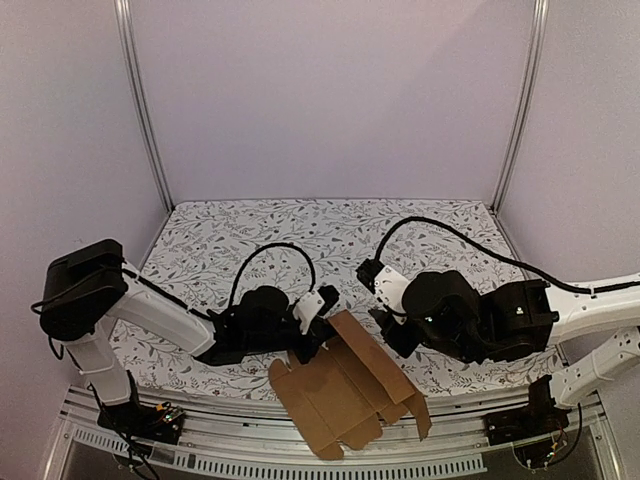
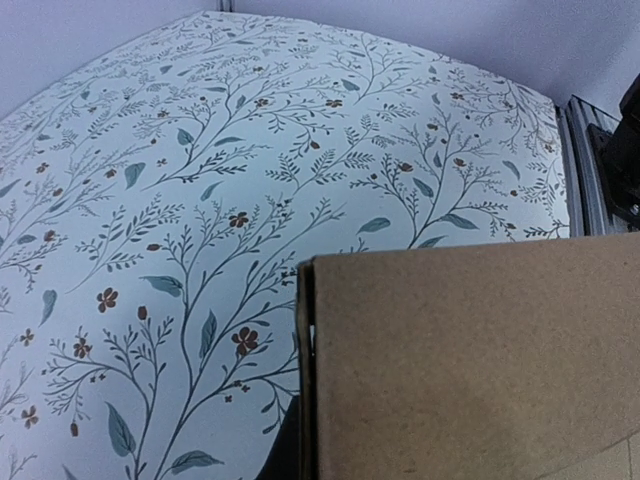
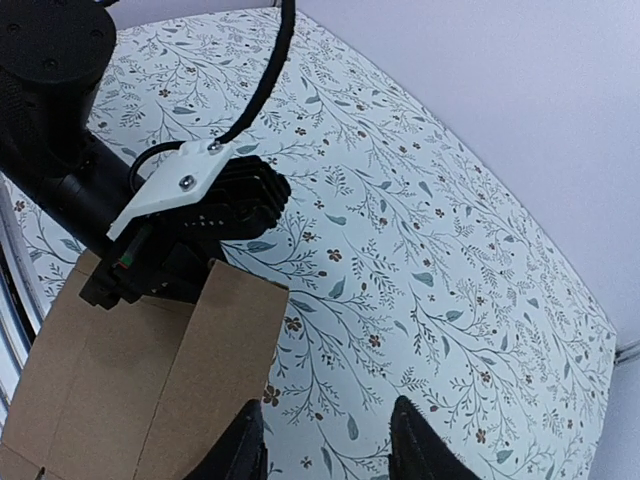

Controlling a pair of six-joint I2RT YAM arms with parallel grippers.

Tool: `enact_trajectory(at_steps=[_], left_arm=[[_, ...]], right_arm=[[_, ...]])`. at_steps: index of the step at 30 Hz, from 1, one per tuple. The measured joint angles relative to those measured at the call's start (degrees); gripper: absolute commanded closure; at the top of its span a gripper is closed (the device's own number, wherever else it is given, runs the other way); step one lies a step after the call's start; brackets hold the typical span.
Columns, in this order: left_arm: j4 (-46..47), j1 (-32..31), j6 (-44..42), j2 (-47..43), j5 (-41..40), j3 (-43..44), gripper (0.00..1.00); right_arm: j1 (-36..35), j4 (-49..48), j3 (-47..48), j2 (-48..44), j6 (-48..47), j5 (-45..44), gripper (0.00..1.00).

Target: Fold the paper box

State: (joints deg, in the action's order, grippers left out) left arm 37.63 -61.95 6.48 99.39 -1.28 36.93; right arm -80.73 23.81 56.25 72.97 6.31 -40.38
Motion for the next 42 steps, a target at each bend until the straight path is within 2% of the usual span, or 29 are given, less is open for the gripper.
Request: enact_trajectory(at_steps=[4, 16, 34, 42], left_arm=[[-0.4, 0.1, -0.8, 3.3, 3.8, 2.7, 1.0], [-2.2, 0.0, -2.1, 6.5, 5.9, 7.0, 1.0], [-2.8, -2.4, -2.3, 8.6, -0.2, 7.6, 1.0], [-2.8, -3.2, -1.3, 9.6, -3.5, 7.9, 0.86]], right_arm=[[4.3, -4.7, -1.6, -0.6, 2.0, 7.4, 1.0], [12.8, -18.5, -6.4, 5.4, 8.9, 19.0, 1.0], [15.9, -34.2, -12.3, 14.5, 18.1, 26.5, 1.0], [16.3, -42.2, -14.9, 17.9, 21.3, 27.3, 1.0]])
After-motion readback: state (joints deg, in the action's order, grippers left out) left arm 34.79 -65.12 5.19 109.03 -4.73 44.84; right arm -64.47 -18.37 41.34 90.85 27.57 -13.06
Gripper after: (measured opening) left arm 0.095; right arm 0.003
